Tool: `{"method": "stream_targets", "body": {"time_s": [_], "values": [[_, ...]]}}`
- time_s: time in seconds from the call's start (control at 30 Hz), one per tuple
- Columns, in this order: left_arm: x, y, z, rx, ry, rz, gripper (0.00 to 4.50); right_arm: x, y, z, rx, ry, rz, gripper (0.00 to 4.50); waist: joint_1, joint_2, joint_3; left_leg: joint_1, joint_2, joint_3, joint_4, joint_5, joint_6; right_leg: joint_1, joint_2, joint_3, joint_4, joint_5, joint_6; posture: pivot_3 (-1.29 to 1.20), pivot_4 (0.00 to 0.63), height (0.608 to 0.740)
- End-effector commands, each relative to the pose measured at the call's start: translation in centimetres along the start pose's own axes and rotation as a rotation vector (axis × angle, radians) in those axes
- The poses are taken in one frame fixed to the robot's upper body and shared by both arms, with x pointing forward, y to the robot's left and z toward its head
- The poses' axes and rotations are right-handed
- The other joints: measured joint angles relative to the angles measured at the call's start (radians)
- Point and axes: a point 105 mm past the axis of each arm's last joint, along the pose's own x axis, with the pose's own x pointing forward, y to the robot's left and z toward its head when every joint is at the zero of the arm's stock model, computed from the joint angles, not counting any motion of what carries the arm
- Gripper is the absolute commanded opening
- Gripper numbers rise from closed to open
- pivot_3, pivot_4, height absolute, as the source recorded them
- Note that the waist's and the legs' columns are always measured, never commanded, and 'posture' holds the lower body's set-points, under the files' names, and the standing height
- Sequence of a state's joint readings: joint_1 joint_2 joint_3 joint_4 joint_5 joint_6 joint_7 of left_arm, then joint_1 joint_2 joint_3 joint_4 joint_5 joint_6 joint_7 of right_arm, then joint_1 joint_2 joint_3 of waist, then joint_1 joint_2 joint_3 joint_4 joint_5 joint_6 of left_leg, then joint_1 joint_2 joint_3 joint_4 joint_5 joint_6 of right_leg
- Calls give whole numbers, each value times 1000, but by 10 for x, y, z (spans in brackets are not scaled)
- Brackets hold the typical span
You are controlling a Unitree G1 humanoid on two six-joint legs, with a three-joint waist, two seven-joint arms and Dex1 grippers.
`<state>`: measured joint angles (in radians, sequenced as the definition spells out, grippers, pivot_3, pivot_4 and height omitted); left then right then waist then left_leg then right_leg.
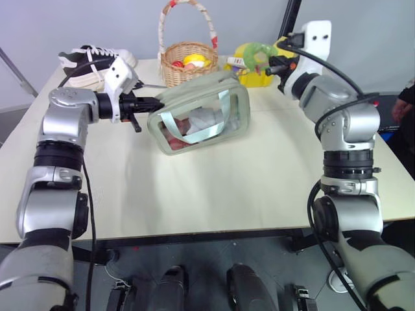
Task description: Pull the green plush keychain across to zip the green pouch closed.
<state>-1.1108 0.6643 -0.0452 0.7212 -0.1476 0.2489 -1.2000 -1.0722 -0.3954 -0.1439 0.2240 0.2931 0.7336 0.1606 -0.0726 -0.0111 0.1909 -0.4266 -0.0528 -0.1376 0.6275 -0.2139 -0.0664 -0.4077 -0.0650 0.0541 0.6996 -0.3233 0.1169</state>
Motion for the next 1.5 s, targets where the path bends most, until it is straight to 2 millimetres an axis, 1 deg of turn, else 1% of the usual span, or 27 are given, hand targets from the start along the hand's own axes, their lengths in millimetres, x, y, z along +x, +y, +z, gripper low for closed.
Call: {"method": "stream_targets", "body": {"time_s": [0.03, 0.13, 0.2, 0.27, 0.37, 0.43, 0.53, 0.63, 0.7, 0.8, 0.9, 0.93, 1.0, 1.1, 1.2, 1.33, 1.43, 1.5], "values": [[-13, 4, -6, 27, 48, 10, 24, -10, -39, 8, -77, -30, -191, 0, 1, 0, 0, 0, 0, 0, 0, 0, 0, 0, 0, 0, 0, 0, 0, 0, 150, 740], [-16, 6, -1, 58, 52, 10, 24, -15, -51, 4, -120, -30, -266, 0, 0, 0, 0, 0, 0, 0, 0, 0, 0, 0, 0, 0, 0, 0, 0, 0, 150, 740], [-18, 9, 6, 79, 52, 15, 24, -19, -56, 1, -138, -22, -298, 0, -2, 0, 0, 0, 0, 1, 0, 0, 0, 0, 0, 0, 0, 0, 0, 0, 150, 740], [-20, 11, 11, 108, 60, 16, 24, -24, -57, -6, -139, 0, -308, 0, -2, 0, 0, 0, 0, 1, 0, 0, 0, 0, 0, 0, 0, 0, 0, 0, 150, 740], [-21, 13, 16, 131, 63, 18, 24, -31, -53, -21, -115, 44, -298, 0, -1, 0, 0, 0, 0, 1, 0, 0, 0, 0, 0, 1, 0, 0, 0, 0, 150, 740], [-21, 14, 17, 135, 63, 18, 24, -36, -49, -33, -93, 82, -286, 0, -2, 0, 0, 0, 0, 1, 0, 0, 0, 0, 0, 1, 0, 0, 0, 0, 150, 740], [-17, 11, 12, 136, 70, 3, 24, -46, -47, -59, -17, 171, -297, 0, -1, 0, 0, 0, 0, 1, 0, 0, 0, 0, 0, 1, 0, 0, 0, 0, 150, 740], [-11, 2, 5, 130, 77, -31, 24, -57, -46, -90, 79, 269, -318, 0, -1, 0, 0, 0, 1, 1, 0, 0, 0, 0, 1, 1, 0, 0, 0, 0, 150, 740], [-8, -2, 3, 126, 75, -47, 24, -63, -41, -113, 159, 339, -321, 0, -1, 0, 0, 0, 0, 1, 1, 0, 0, 0, 1, 1, 0, 0, 0, 0, 150, 740], [-4, -7, 3, 121, 69, -58, 24, -68, -26, -142, 295, 415, -298, 0, -2, 0, 0, 1, 1, 1, 0, 0, 0, 1, 1, 1, 1, 0, 0, 0, 150, 740], [-1, -11, 3, 117, 63, -68, 24, -67, -9, -161, 394, 460, -271, 0, -1, 1, 0, 1, 1, 1, 0, 0, 0, 1, 1, 1, 2, 0, 0, 0, 150, 740], [0, -12, 4, 116, 62, -70, 24, -66, -4, -164, 415, 467, -258, 0, 0, 0, -1, 1, 1, 1, 1, 0, 0, 1, 1, 1, 2, 0, 0, 0, 150, 740], [2, -14, 5, 114, 58, -73, 24, -64, 6, -173, 420, 489, -227, 0, 1, 0, -1, 2, 1, 1, 1, 0, 0, 2, 1, 1, 2, 0, 0, 0, 150, 740], [3, -15, 5, 112, 56, -75, 24, -63, 11, -182, 376, 513, -196, 0, 1, 1, -1, 2, 1, 1, 1, 0, 0, 2, 1, 1, 2, 0, 0, 0, 150, 740], [3, -16, 5, 108, 50, -73, 24, -61, 12, -189, 239, 523, -146, 0, 1, 1, -1, 2, 0, 1, 1, 0, 0, 3, 1, 1, 1, 0, 0, 0, 150, 740], [3, -15, 5, 105, 49, -67, 24, -59, 11, -196, 142, 541, -108, 0, -1, 0, -1, 6, 0, 1, 0, 0, 0, 6, 1, 1, 1, 0, 0, 0, 150, 740], [1, -15, 5, 104, 48, -63, 24, -59, 7, -197, 28, 537, -88, 0, 0, 0, -1, 9, 1, 1, 0, 0, 0, 9, 1, 0, 1, 0, 0, 0, 150, 740], [1, -15, 5, 103, 48, -60, 24, -57, 2, -193, -81, 511, -71, 0, 0, 0, -1, 10, 1, 1, 1, 0, 0, 11, 1, 0, 0, 0, 0, 0, 150, 740]]}}
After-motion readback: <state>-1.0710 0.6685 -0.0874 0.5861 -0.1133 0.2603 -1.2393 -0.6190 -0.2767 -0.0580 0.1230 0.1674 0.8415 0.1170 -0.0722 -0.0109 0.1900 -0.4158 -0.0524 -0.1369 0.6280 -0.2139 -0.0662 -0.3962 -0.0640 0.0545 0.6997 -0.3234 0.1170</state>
